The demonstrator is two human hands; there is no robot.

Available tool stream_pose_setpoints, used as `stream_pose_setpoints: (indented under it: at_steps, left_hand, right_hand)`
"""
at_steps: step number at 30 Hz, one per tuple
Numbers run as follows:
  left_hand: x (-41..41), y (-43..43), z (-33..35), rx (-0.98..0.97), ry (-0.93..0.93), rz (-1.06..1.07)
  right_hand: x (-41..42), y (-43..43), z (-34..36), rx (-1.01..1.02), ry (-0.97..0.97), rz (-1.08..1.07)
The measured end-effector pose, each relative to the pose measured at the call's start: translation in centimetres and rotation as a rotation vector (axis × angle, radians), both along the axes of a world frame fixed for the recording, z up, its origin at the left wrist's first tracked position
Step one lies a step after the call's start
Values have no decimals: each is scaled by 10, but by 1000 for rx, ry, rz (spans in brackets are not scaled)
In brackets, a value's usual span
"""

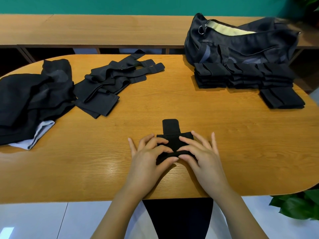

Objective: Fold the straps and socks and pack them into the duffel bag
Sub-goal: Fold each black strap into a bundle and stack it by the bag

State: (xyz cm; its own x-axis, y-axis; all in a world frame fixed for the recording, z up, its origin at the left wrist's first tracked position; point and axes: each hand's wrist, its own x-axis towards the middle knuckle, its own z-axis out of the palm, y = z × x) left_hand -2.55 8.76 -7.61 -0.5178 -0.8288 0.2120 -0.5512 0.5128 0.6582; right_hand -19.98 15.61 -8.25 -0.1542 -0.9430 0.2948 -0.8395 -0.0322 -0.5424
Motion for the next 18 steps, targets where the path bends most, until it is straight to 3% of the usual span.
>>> stream_pose_setpoints:
  at_steps: [18]
  left_hand:
    - [-2,1,-2,-16,33,26]
  right_hand:
    - [-2,-1,1,-27,-41,-35]
